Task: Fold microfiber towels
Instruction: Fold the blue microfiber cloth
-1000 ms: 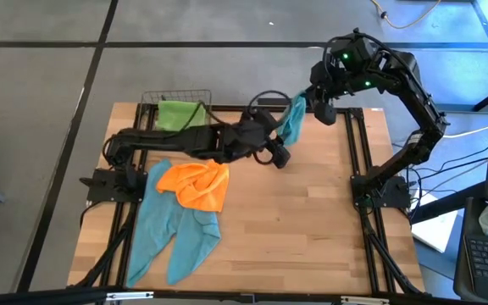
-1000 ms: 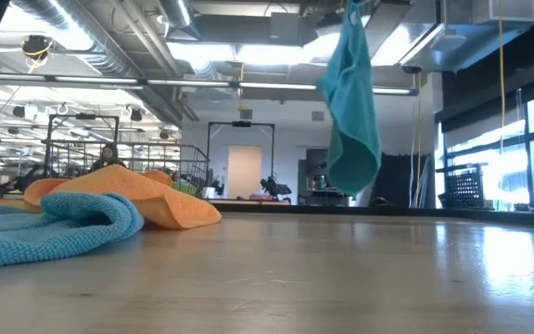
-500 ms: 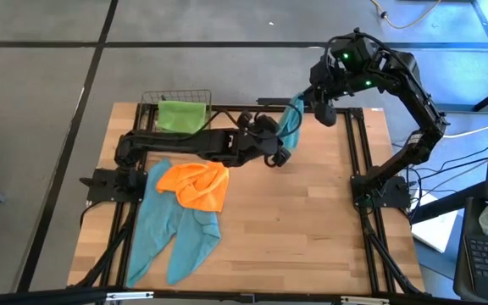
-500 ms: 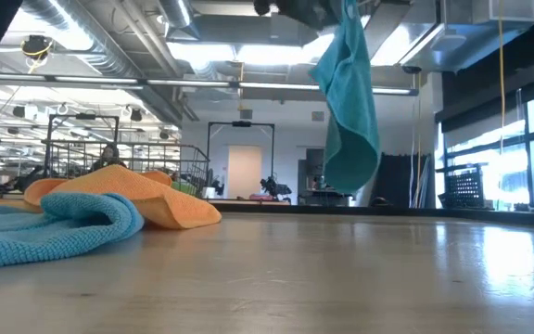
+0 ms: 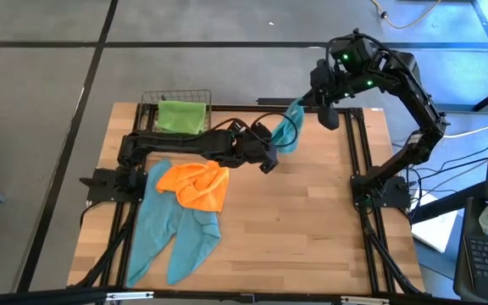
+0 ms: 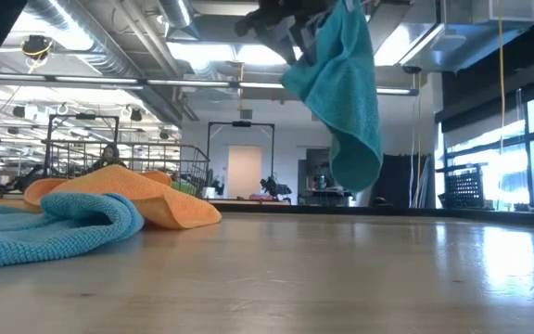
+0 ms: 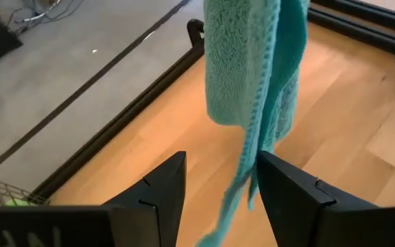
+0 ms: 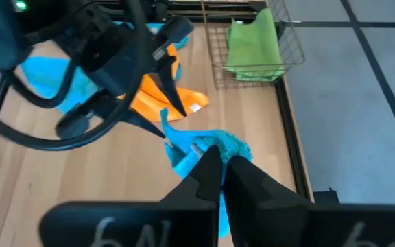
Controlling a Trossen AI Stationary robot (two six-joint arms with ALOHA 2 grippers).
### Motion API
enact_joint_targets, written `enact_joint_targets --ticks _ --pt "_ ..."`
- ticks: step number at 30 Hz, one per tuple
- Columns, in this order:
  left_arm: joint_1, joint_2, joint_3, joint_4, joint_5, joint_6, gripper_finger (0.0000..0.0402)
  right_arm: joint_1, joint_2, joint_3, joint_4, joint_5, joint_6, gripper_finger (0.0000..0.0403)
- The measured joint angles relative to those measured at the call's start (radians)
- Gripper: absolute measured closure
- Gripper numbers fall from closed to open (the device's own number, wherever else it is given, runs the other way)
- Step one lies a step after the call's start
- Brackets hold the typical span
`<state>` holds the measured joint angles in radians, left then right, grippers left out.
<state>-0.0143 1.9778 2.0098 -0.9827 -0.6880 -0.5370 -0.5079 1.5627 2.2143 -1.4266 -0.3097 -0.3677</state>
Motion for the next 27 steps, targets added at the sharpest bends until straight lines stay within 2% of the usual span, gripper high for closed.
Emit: enact_joint_targets --ticks 16,19,24,27 --pt "0.006 0.000 0.000 -0.082 -0.024 -0.002 0.0233 0.000 -0.001 0.000 -0.010 -0.059 -0.034 0.0391" --pt "0.006 0.000 0.000 -0.117 -0.002 0.044 0.0236 0.000 -0.007 0.000 -0.018 -0.069 -0.033 0.0391" --pt "0.006 0.000 0.000 -0.124 0.065 0.147 0.0266 0.000 -0.023 0.000 -0.018 -0.070 -0.030 0.0391" --pt "0.005 0.000 0.000 -0.143 0.088 0.196 0.0308 -0.001 -0.032 0.000 -0.017 -0.078 -0.029 0.0391"
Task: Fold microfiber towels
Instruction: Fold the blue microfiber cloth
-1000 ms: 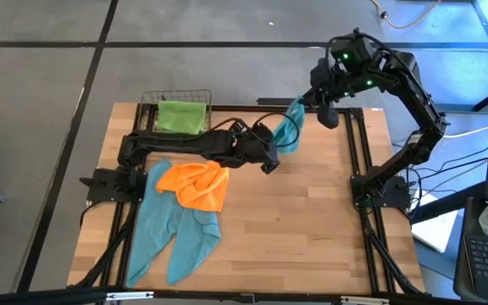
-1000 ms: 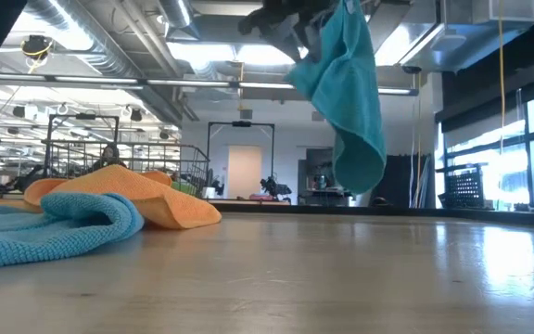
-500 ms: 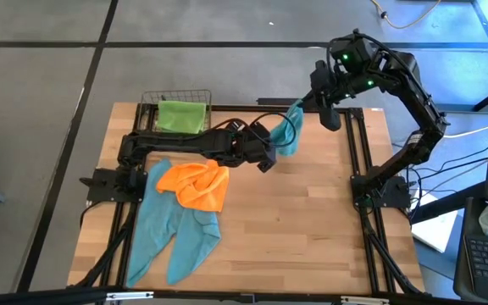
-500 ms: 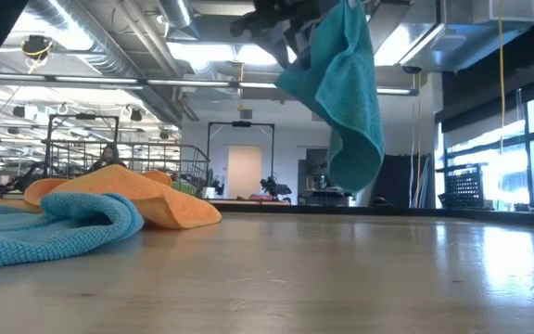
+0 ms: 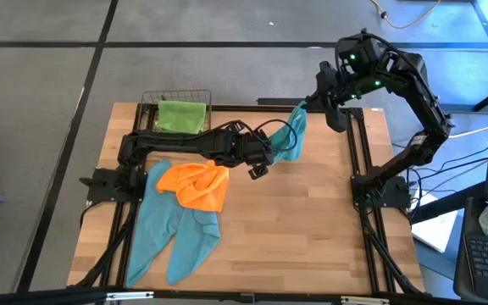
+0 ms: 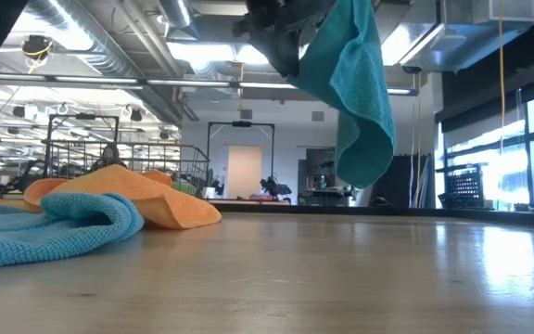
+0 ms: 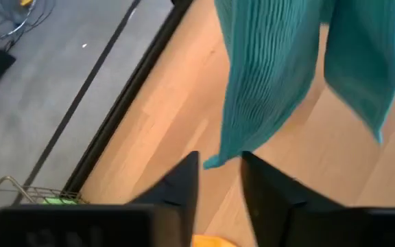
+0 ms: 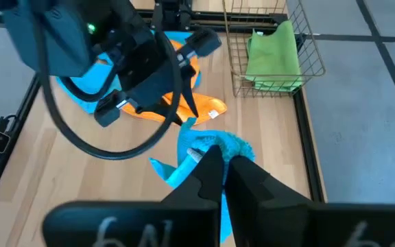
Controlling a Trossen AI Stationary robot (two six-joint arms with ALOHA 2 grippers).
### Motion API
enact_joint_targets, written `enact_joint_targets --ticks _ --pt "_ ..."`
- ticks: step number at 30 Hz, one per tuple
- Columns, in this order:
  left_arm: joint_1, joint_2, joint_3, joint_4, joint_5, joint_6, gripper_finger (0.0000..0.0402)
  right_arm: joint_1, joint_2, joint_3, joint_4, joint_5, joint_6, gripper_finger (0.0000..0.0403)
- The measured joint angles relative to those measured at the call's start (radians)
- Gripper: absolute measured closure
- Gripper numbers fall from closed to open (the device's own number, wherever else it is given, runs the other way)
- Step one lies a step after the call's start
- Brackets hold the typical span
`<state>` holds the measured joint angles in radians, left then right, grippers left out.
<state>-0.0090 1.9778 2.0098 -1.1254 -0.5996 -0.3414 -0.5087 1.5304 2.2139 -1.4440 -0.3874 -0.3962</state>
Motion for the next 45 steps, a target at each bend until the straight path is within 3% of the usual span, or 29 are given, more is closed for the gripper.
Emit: enact_joint_targets --ticks 4,10,15,17,19,22,29,36,45 --pt "0.000 -0.013 0.000 -0.065 0.037 0.011 0.0389 0.000 -0.015 0.000 0.000 -0.022 0.022 0.0391" --pt "-0.008 -0.045 0.000 -0.073 0.038 0.064 0.0401 0.000 -0.017 0.000 0.000 -0.034 0.060 0.0391" --pt "-0.002 -0.092 0.000 -0.066 0.145 0.125 0.0401 0.001 -0.017 0.000 0.000 -0.034 0.078 0.0391" --pt "-0.002 -0.115 0.000 -0.047 0.229 0.191 0.0401 0.001 -0.017 0.000 0.000 -0.034 0.078 0.0391" --pt "0.003 -0.151 0.000 0.005 0.403 0.254 0.0399 0.001 -0.017 0.000 0.000 -0.034 0.079 0.0391" --pt "0.013 -0.186 0.002 0.052 0.579 0.242 0.0392 0.001 -0.017 0.000 0.000 -0.034 0.092 0.0391" --pt "0.026 -0.178 0.001 0.044 0.592 0.212 0.0316 0.004 -0.017 0.000 0.000 -0.034 0.135 0.0391" --pt "0.027 -0.115 0.000 0.046 0.507 0.184 0.0234 0.020 -0.016 0.000 -0.016 -0.042 0.130 0.0391" --pt "0.029 -0.076 0.002 0.087 0.498 0.157 0.0219 0.021 -0.019 0.000 -0.058 -0.060 0.121 0.0391"
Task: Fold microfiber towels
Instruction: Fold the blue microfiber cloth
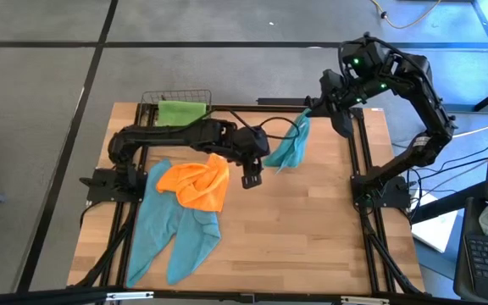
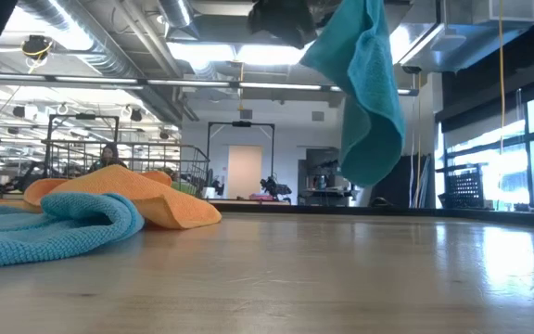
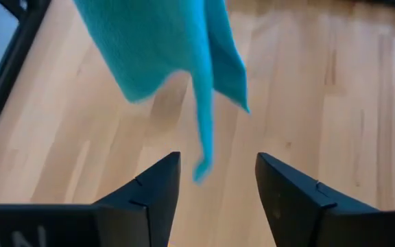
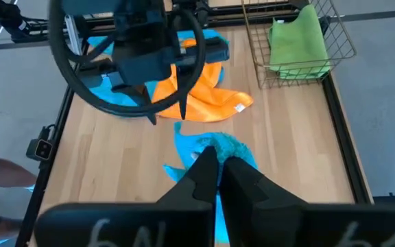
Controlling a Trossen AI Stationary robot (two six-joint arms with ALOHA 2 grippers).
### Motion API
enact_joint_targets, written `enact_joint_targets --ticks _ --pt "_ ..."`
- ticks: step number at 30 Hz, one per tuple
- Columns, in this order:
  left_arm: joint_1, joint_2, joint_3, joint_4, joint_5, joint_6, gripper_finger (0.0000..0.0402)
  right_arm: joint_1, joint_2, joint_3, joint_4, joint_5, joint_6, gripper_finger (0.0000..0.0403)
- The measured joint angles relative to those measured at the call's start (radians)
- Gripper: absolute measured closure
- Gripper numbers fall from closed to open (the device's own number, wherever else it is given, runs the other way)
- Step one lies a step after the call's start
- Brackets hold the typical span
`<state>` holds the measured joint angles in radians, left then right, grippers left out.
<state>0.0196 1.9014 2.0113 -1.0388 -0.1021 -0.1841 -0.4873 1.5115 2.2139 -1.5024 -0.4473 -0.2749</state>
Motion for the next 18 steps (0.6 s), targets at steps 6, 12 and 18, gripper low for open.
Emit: enact_joint_targets --ticks 6,12,18 --pt "-0.001 0.013 -0.002 0.001 -0.048 -0.050 0.0219 0.000 -0.007 0.000 0.000 -0.001 -0.002 0.0391" --pt "-0.027 0.033 -0.002 0.030 -0.086 -0.077 0.0221 0.000 -0.008 0.000 0.000 -0.026 -0.018 0.0391" --pt "-0.036 0.047 -0.003 0.054 -0.109 -0.072 0.0220 0.000 -0.008 0.000 0.000 -0.028 -0.043 0.0391"
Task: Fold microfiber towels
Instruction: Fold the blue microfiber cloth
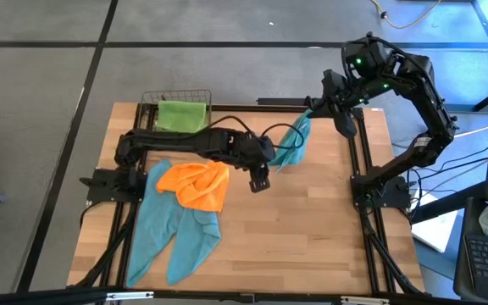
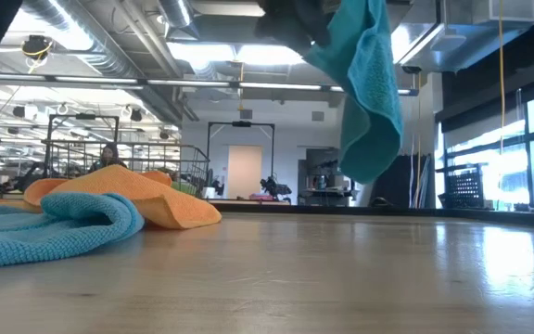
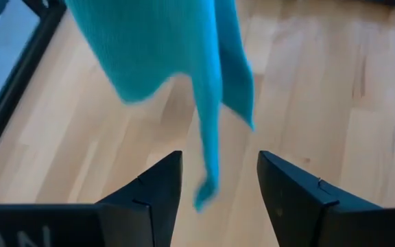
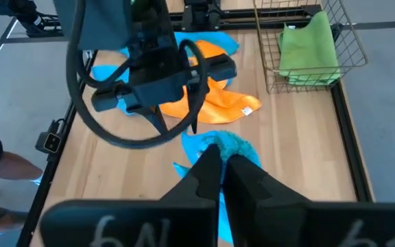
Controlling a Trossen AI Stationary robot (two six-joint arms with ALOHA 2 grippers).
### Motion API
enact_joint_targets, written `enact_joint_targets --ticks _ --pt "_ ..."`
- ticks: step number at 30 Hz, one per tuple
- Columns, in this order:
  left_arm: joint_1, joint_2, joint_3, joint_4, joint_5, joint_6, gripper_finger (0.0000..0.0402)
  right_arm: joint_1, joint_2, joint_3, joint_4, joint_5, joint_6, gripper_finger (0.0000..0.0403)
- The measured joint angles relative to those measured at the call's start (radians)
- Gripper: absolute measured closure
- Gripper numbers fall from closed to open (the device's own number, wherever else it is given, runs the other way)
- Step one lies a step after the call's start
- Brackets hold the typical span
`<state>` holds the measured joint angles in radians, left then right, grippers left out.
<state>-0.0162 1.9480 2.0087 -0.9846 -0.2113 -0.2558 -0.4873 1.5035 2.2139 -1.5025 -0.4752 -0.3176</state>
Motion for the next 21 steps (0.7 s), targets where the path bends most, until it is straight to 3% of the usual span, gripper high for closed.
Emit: enact_joint_targets --ticks 9,21 --pt "0.019 -0.002 -0.072 0.089 0.033 -0.002 0.0222 0.000 -0.001 0.000 -0.017 0.000 -0.009 0.0391" --pt "0.027 -0.002 -0.078 0.128 0.036 -0.023 0.0222 0.000 -0.001 0.000 -0.029 0.001 -0.020 0.0391"
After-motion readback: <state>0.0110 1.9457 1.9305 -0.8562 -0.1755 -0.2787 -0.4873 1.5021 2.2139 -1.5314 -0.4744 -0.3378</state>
